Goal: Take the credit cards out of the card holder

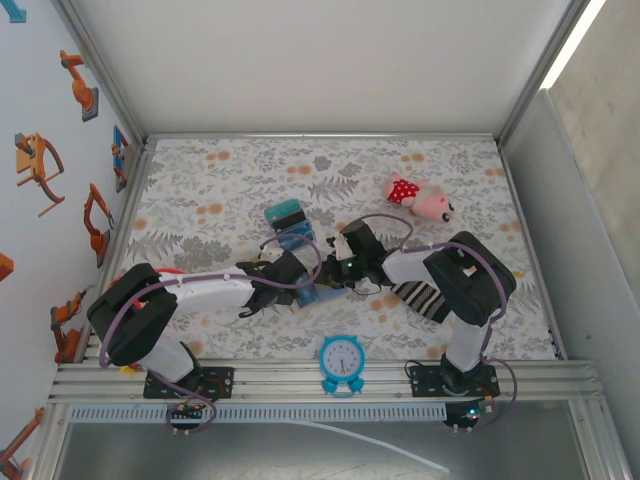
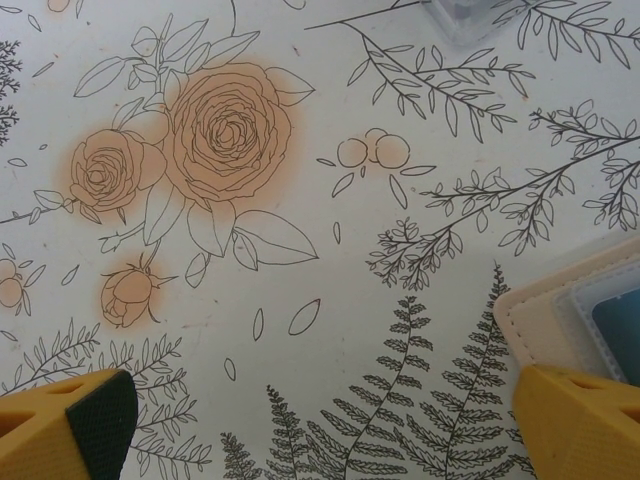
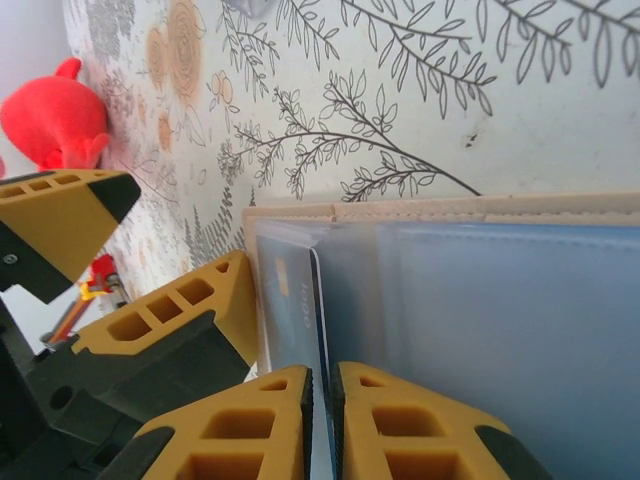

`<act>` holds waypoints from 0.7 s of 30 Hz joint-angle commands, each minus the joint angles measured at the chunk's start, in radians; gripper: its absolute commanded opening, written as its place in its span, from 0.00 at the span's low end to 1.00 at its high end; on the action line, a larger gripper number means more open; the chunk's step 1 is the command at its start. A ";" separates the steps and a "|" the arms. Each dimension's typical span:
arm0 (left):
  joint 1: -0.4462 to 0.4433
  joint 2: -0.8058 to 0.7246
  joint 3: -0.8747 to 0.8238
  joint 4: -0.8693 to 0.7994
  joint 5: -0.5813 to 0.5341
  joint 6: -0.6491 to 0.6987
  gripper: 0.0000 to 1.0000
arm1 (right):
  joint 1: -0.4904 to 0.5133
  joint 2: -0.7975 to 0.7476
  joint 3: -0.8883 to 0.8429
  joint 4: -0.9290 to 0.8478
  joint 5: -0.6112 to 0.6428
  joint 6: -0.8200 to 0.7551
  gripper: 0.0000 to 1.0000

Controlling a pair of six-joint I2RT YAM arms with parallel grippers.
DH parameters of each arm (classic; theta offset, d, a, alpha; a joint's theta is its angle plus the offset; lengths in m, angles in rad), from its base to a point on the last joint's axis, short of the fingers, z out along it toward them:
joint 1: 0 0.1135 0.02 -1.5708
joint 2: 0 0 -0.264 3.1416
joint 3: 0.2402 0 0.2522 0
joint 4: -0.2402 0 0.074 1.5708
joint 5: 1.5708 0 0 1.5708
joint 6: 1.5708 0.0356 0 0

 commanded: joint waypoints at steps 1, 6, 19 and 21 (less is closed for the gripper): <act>-0.004 0.018 0.021 -0.039 -0.001 -0.017 0.97 | -0.012 -0.024 -0.030 0.140 -0.057 0.062 0.14; -0.004 0.017 0.023 -0.039 -0.001 -0.017 0.97 | -0.013 -0.014 -0.034 0.172 -0.072 0.078 0.12; -0.004 0.020 0.027 -0.041 -0.001 -0.019 0.97 | -0.011 -0.001 -0.030 0.173 -0.076 0.078 0.13; -0.005 0.022 0.029 -0.041 -0.002 -0.019 0.97 | -0.011 0.002 -0.028 0.173 -0.078 0.078 0.13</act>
